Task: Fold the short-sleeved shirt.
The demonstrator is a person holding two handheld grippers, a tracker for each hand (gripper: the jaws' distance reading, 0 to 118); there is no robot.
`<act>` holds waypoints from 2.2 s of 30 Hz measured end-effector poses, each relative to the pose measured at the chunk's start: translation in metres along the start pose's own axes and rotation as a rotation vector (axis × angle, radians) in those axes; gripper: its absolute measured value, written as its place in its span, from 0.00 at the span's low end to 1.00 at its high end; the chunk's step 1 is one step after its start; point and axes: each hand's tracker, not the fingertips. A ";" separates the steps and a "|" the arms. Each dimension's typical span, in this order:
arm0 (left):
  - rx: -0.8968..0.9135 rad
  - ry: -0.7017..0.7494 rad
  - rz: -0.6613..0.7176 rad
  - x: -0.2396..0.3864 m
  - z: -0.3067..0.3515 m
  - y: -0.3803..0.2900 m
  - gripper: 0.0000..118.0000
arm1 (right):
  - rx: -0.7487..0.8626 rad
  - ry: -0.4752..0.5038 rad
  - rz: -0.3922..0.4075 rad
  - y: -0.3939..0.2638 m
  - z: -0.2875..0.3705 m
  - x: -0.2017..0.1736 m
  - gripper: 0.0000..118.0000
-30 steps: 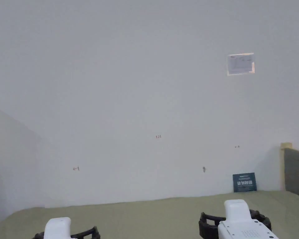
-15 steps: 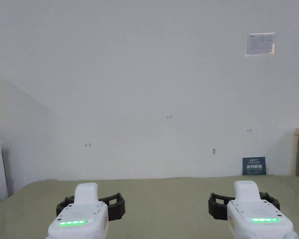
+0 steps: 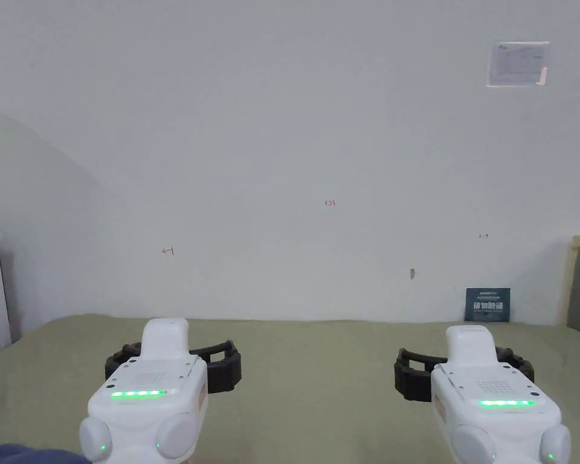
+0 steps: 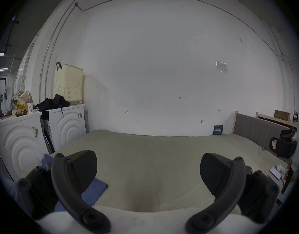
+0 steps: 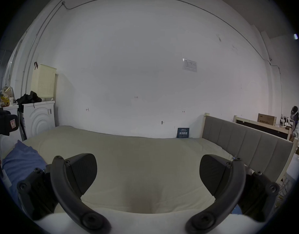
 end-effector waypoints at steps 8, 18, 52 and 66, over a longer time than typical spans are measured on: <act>0.003 -0.013 -0.011 0.000 0.003 0.002 1.00 | -0.011 -0.007 -0.007 -0.002 0.002 0.000 1.00; 0.010 0.011 -0.013 -0.008 0.002 0.003 1.00 | 0.021 -0.013 0.019 0.001 0.003 -0.005 1.00; 0.009 0.037 -0.028 -0.007 0.003 -0.007 1.00 | 0.003 0.008 0.012 -0.011 0.002 -0.007 1.00; 0.042 0.023 0.009 -0.008 0.000 -0.008 1.00 | -0.015 -0.001 0.000 -0.006 0.002 -0.006 1.00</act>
